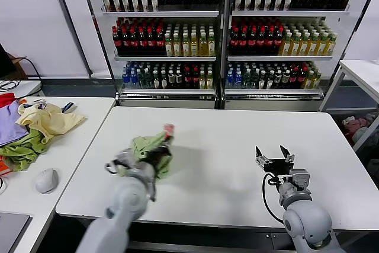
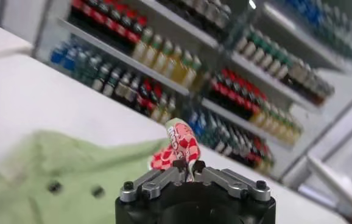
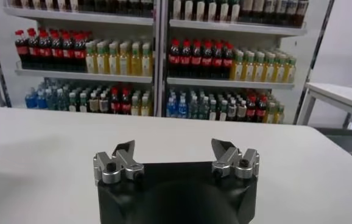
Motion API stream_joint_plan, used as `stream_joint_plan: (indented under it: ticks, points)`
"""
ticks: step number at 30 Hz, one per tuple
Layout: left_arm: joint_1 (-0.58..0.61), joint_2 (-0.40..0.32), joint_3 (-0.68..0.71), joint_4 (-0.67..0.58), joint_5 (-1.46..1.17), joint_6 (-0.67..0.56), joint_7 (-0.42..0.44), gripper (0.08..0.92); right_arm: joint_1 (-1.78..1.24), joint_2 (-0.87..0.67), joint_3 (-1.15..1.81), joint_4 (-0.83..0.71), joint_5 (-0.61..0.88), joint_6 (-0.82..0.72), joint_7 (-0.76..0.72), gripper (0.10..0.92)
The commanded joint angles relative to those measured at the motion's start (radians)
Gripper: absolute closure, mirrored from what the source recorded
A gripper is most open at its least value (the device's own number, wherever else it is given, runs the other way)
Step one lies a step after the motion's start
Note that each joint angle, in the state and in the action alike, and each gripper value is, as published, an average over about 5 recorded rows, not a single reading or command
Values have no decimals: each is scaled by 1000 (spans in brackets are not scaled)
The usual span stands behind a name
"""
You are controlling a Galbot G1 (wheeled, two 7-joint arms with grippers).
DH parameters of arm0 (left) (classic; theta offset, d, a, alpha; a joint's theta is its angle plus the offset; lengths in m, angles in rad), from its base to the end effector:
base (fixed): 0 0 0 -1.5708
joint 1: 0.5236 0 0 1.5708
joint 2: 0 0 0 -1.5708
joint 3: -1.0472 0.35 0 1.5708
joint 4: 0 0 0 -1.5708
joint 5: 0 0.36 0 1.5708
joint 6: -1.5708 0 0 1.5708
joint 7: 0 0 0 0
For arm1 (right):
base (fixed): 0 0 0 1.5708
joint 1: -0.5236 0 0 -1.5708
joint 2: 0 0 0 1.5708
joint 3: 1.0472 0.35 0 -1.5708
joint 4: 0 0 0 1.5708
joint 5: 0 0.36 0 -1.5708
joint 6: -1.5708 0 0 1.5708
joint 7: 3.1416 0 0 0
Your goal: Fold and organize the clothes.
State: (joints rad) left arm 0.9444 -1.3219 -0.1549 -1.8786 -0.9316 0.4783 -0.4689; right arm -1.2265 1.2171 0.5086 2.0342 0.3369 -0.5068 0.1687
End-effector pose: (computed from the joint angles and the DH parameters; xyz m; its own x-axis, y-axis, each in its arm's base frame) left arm 0.3454 -0.0605 -0.2297 -0.8933 0.2986 0.3359 0.1121 0.8718 -0.4768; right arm 0.2849 -0.0610 -0.2336 -0.9692 0.0099 0.2460 -0.0053 0.9981 -0.0612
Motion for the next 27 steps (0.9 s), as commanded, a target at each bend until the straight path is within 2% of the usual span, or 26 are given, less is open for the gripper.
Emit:
stream_joint_plan:
  ticks: [1,4,7,14,19,24,27]
  points:
    - [-117,-213,332,244,309,-11,12,877,-10,4,21,21,3,1,-1,203]
    - [-120,-210,337,240,355,-35,33,832,-4,10,14,17,0,0,-2,203]
    - [-104,-189,326,202,367,-70,61,747,6,18,-2,14,-5,-4,-2,203]
    - [1,-103,271,18,320,-137,76,548,44,50,-83,-5,-23,-13,5,203]
    - [104,-41,151,-86,354,-157,47,401,92,109,-212,-91,-70,-8,22,203]
    - [194,48,-5,-133,418,-213,33,256,137,207,-308,-208,-99,4,53,203]
    - [251,87,-88,-147,418,-236,28,197,162,254,-339,-279,-113,13,68,203]
